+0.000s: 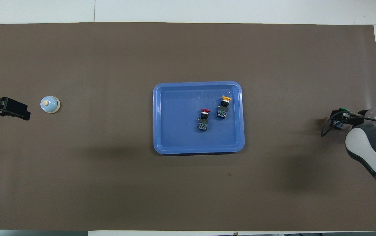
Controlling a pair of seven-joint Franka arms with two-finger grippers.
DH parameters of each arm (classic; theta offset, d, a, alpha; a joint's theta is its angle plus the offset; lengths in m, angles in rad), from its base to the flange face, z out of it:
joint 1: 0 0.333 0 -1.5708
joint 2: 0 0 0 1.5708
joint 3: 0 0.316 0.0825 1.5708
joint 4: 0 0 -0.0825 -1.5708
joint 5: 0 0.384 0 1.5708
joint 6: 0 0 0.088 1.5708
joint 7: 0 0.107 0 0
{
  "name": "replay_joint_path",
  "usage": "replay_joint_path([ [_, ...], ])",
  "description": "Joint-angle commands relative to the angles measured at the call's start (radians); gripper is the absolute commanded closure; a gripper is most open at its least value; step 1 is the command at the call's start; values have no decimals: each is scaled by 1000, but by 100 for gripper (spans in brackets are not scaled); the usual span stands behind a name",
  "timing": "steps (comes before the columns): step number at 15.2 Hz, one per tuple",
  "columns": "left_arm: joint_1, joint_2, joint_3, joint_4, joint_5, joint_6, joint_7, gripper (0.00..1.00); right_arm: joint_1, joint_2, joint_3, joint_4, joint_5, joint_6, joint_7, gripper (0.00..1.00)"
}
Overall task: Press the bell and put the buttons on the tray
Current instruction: 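Reach the right gripper to the green-capped button and grasp it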
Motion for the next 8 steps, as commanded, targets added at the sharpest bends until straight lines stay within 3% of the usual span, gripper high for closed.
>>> replay_joint_path([
  [1, 3, -12, -1, -2, 12, -1, -3, 0, -7, -6, 14, 14, 0, -39, -25, 100],
  [3, 3, -12, -1, -2, 12, -1, -3, 0, 8, -12, 22, 72, -6, -140, -27, 100],
  [6, 3, -12, -1, -2, 12, -1, -3, 0, 109, -38, 21, 175, -11, -307, -17, 100],
  [8, 3, -12, -1, -2, 12, -1, -3, 0, 184, -43, 19, 305, -11, -474, -2, 100],
])
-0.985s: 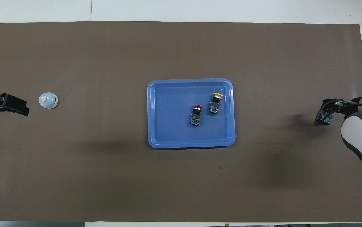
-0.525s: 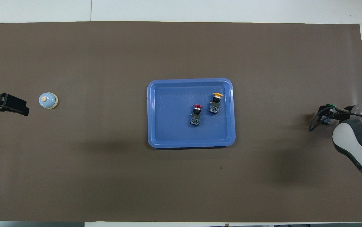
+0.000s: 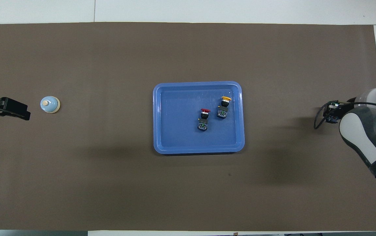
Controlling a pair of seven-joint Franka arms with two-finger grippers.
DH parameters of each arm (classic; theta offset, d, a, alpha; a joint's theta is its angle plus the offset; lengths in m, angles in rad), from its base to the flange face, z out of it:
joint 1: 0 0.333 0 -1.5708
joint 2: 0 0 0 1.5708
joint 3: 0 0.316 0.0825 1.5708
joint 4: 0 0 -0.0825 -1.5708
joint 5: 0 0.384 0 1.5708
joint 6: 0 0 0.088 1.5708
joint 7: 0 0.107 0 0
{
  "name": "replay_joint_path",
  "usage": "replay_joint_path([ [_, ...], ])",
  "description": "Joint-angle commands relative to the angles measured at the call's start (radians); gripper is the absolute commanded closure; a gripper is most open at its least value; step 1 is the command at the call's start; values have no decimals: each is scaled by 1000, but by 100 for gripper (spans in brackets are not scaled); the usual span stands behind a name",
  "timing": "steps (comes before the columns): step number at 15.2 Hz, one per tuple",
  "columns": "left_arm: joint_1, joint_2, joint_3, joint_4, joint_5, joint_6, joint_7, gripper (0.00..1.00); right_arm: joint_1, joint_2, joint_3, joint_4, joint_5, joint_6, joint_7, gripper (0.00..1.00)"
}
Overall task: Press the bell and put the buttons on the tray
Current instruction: 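Reach the right gripper to the green-capped button and grasp it, then carry the green button into the tray and release it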
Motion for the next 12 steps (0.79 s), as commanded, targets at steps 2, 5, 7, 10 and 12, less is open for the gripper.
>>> replay_joint_path([
  [2, 3, -12, -3, -2, 12, -1, -3, 0, 153, -9, 2, 266, -29, -322, 77, 100],
  [5, 3, -12, -1, -2, 12, -1, -3, 0, 344, 24, 6, 441, -32, -462, 233, 100],
  [7, 3, -12, -1, -2, 12, -1, -3, 0, 479, 34, 6, 451, -17, -443, 365, 100],
  [10, 3, -12, -1, -2, 12, -1, -3, 0, 642, 50, 6, 416, -14, -334, 554, 100],
  [12, 3, -12, -1, -2, 12, -1, -3, 0, 710, 75, 6, 388, -14, -257, 612, 100],
])
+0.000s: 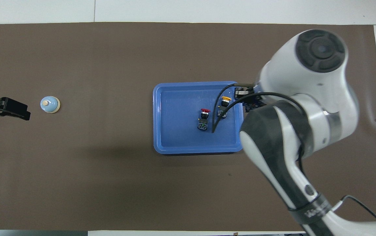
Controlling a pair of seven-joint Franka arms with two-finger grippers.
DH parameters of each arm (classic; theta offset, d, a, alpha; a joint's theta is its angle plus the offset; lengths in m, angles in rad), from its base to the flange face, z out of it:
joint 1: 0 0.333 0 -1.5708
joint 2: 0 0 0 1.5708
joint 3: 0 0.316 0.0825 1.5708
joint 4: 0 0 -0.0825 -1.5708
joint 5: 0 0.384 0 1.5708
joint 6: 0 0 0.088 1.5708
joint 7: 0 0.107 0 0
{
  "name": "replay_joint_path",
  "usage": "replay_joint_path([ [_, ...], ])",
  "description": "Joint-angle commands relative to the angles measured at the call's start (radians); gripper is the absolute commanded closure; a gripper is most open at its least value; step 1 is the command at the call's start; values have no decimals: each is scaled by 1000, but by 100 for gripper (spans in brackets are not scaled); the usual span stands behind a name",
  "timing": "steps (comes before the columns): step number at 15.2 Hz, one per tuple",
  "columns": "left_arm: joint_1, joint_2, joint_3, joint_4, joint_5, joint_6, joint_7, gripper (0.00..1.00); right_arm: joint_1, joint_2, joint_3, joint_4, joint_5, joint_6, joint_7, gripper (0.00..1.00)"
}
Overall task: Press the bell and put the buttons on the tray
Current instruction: 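Carry the green button into the tray and release it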
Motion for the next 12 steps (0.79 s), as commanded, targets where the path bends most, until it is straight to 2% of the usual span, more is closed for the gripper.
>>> replay_joint_path([
  [1, 3, -12, -1, -2, 12, -1, -3, 0, 67, 59, -7, -17, -5, 98, 75, 100],
  [4, 3, -12, -1, -2, 12, -1, -3, 0, 156, 157, -7, -17, -8, 217, 166, 100],
  [6, 3, -12, -1, -2, 12, -1, -3, 0, 172, 200, -7, -31, -10, 285, 177, 100],
  [10, 3, -12, -1, -2, 12, -1, -3, 0, 186, 220, -7, -156, -19, 472, 175, 100],
  [12, 3, -12, -1, -2, 12, -1, -3, 0, 184, 218, -7, -178, -19, 492, 174, 100],
])
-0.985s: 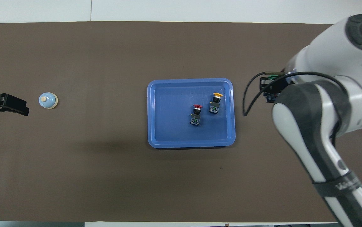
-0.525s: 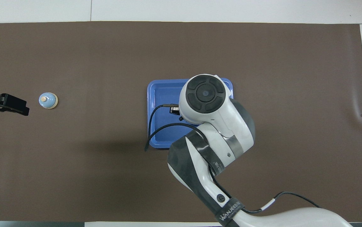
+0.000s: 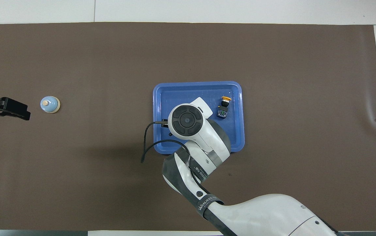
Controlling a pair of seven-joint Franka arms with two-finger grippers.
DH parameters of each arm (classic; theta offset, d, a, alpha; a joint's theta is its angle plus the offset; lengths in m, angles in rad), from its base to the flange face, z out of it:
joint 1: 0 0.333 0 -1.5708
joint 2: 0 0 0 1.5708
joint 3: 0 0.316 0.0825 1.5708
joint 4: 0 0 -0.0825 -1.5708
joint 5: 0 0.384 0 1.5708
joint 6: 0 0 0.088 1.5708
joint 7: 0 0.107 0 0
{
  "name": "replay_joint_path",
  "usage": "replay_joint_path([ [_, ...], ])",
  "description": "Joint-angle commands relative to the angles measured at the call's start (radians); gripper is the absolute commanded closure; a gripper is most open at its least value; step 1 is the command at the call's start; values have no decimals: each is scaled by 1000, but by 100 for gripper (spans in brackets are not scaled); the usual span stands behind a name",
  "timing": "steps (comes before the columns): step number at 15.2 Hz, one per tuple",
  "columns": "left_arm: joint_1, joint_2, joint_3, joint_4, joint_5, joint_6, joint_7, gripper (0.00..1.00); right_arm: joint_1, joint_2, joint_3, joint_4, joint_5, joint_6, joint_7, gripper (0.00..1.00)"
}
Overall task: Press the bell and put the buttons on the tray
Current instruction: 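Carry the green button into the tray and release it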
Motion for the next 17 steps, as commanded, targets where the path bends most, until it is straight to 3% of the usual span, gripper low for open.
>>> replay_joint_path([
  [1, 3, -12, -1, -2, 12, -1, -3, 0, 2, -28, -2, -47, -16, 32, 12, 100],
  [3, 3, -12, -1, -2, 12, -1, -3, 0, -5, -29, -2, -46, -5, 23, 30, 100],
  [4, 3, -12, -1, -2, 12, -1, -3, 0, -6, -31, -2, -46, -5, 17, 54, 11],
  [5, 3, -12, -1, -2, 12, -1, -3, 0, -6, -35, -2, -40, -4, -3, 91, 0],
  [8, 3, -12, -1, -2, 12, -1, -3, 0, -71, -99, -2, -24, 17, -93, 131, 0],
  [10, 3, -12, -1, -2, 12, -1, -3, 0, -133, -168, -4, -13, 102, -178, 104, 0],
  [17, 3, -12, -1, -2, 12, -1, -3, 0, -430, -369, -10, 29, 130, -569, -475, 0],
])
